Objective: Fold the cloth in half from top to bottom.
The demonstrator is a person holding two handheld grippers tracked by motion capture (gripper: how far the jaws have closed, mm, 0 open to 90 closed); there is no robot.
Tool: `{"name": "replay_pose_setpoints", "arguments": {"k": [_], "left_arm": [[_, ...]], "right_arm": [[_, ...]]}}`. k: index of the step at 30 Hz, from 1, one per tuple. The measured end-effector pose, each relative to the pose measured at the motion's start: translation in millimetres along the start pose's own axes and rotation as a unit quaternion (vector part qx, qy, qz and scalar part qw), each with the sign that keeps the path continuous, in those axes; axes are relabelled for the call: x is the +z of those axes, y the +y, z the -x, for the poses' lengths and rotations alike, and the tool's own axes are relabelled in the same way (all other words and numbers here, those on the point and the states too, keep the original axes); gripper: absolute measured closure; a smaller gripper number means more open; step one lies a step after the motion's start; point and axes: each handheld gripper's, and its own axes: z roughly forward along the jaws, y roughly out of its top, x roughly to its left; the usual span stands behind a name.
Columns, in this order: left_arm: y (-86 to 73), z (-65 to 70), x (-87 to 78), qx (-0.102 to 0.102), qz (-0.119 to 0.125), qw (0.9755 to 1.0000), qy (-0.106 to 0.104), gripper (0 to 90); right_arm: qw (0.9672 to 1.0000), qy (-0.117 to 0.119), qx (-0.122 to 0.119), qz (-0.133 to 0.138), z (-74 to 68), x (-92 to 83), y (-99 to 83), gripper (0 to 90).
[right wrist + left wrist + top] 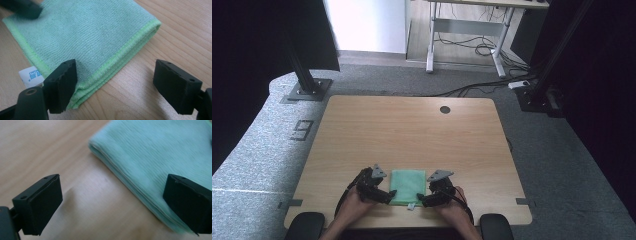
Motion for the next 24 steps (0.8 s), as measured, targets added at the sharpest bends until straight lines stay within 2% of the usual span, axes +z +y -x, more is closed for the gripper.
{"name": "replay_pose_setpoints", "arguments": {"k": [4,7,8,12,19,24], "left_arm": [[-5.5,3.5,-0.8,-0.002,0.007,1.0,0.005,2.3],[-7.5,0.8,3.0,-0.009,0.009,0.9999,0.002,0.0],[-7.7,-2.9,5.3,-0.016,0.01,0.9998,-0.007,0.0],[-6.1,-6.7,7.9,-0.019,0.013,0.9997,-0.007,0.0],[6.9,-19.4,19.9,-0.028,0.021,0.9994,0.003,0.0],[18.4,-27.9,29.6,-0.03,0.023,0.9993,0.006,0.0]], "right_arm": [[1.0,-0.004,0.006,0.002,-0.9,-0.3,-1.1,18.3],[0.9999,-0.006,0.008,0.004,-1.1,-0.4,-1.7,18.1],[0.9999,-0.008,0.009,0.004,-1.0,-0.3,-1.8,17.3],[0.9998,-0.013,0.015,0.003,0.0,0.3,-1.5,15.7],[0.999,-0.029,0.03,0.013,12.5,6.4,2.7,14.1],[0.9977,-0.046,0.045,0.02,32.1,14.0,10.6,14.1]]}}
